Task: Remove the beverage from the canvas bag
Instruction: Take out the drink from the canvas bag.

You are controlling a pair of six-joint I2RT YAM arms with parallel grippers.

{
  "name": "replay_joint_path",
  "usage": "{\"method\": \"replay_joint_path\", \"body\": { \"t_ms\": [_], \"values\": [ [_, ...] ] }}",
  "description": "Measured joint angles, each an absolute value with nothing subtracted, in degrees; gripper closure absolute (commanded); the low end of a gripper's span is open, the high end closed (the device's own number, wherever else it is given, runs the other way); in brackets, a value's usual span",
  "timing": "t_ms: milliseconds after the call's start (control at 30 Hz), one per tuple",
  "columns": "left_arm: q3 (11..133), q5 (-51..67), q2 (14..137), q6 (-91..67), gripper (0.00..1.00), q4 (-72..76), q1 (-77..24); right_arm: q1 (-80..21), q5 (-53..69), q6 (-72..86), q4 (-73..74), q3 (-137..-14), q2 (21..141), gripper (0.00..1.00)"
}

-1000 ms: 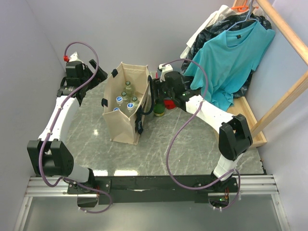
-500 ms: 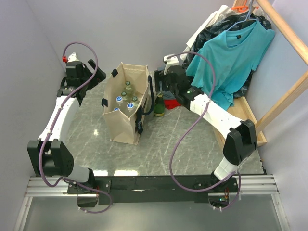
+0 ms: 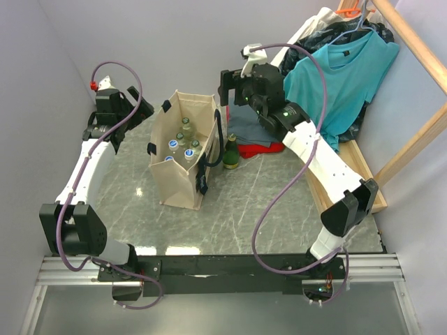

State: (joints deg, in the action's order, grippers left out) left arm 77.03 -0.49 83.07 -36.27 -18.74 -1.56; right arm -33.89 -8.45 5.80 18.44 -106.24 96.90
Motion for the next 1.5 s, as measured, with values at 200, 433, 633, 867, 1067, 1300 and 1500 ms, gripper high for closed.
{"method": "replay_joint_path", "body": {
  "t_ms": [200, 433, 633, 867, 1067, 1300, 1500],
  "values": [
    [77.0, -0.5, 83.1, -36.3, 0.04, -18.7, -1.6, -33.7, -1.1, 6.6, 21.3, -109.2, 98.6, 0.00],
    [77.0, -0.5, 83.1, -36.3, 0.04, -18.7, -1.6, -33.5, 6.5, 8.6, 26.7, -124.3, 108.8, 0.00],
    [77.0, -0.5, 82.9, -36.3, 0.04, -18.7, -1.6, -33.5, 11.7, 8.6, 28.9, -126.6, 111.0, 0.00],
    [77.0, -0.3, 82.8, -36.3, 0.04, -18.7, -1.6, -34.3, 15.2, 6.6, 30.5, -130.3, 113.4, 0.00],
    [77.0, -0.2, 82.8, -36.3, 0.04, -18.7, -1.6, -37.5, 15.0, 3.6, 32.6, -137.8, 121.8, 0.00],
    [77.0, 0.2, 82.8, -36.4, 0.04, -18.7, -1.8, -39.7, 13.8, 3.1, 33.5, -138.0, 125.9, 0.01],
    [76.4, 0.6, 82.7, -36.7, 0.04, -18.2, -2.6, -39.7, 12.6, 3.1, 32.3, -138.0, 127.5, 0.01]
  ]
}}
